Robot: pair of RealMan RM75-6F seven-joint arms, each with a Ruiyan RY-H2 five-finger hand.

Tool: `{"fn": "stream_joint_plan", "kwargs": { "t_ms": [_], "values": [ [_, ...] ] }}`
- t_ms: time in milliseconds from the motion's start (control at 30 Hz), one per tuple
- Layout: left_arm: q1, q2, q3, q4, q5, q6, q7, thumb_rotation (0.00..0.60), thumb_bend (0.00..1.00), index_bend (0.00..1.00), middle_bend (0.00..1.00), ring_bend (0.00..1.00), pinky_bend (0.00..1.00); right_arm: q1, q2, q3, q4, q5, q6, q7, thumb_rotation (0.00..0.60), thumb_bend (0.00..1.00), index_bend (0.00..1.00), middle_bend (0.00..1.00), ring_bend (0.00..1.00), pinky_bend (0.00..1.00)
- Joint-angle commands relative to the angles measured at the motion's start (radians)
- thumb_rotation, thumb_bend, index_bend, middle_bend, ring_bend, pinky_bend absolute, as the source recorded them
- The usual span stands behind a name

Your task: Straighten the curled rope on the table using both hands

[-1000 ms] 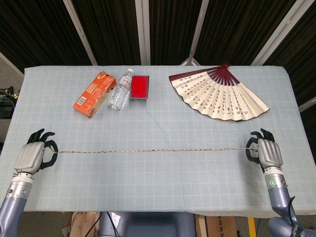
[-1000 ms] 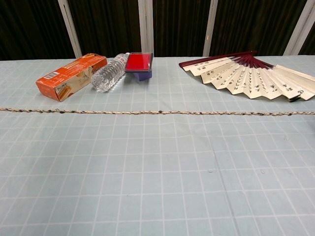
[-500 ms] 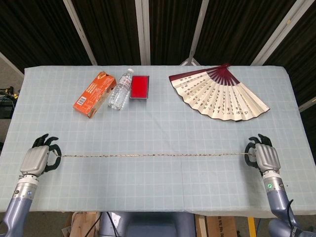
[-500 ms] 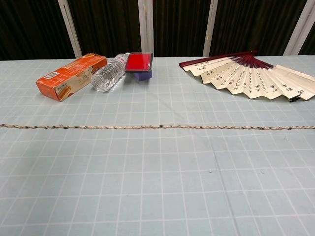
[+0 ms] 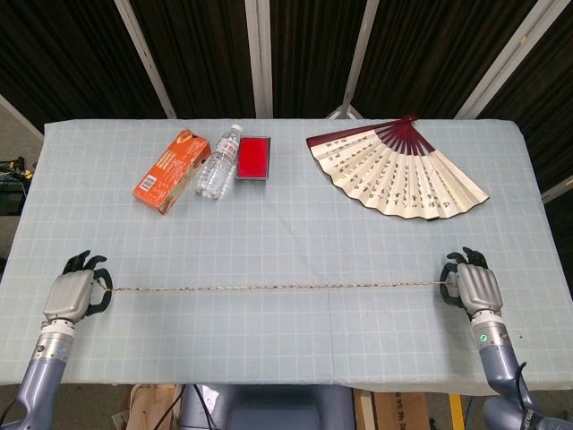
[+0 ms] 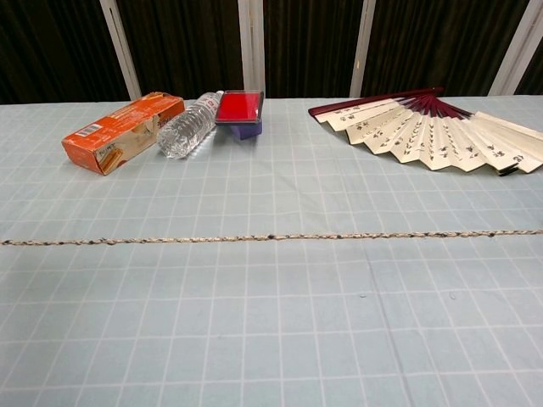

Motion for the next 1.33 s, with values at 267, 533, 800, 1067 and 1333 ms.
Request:
{"fn": "stream_joint_plan", "kwargs": {
  "t_ms": [267,533,800,1067,1333],
  "values": [
    [0.005,0.011,0.001,0.003,0.028,0.006,-0.006,0.6,0.25,0.44,0.11,0.0,0.0,0.002,0.022,-0.004,-0.027,0.023,-0.018,-0.026,0.6,0.52,0.16,0.15,0.0,0.0],
    [0.019,0.067,-0.012,-0.047,0.047,0.02,-0.047,0.6,0.14,0.22,0.05,0.0,0.0,-0.008,0.049,0.011,-0.07,0.034,0.006,-0.017,0.6,0.44,0.0,0.06,0.0,0.0],
    [0.075,0.179,-0.025,-0.136,0.155,0.125,-0.177,0.6,0.13,0.18,0.03,0.0,0.0,-0.048,0.122,0.025,-0.156,-0.021,0.079,0.045,0.6,0.43,0.0,0.03,0.0,0.0],
    [0.191,0.24,0.039,-0.101,0.37,0.334,-0.268,0.6,0.13,0.16,0.0,0.0,0.0,-0.134,0.18,-0.035,-0.23,-0.213,0.259,0.044,0.6,0.43,0.0,0.01,0.0,0.0],
    [0.28,0.259,0.092,-0.047,0.443,0.429,-0.345,0.6,0.13,0.15,0.0,0.0,0.0,-0.242,0.215,-0.11,-0.277,-0.366,0.421,0.077,0.6,0.43,0.0,0.0,0.0,0.0]
  ]
}}
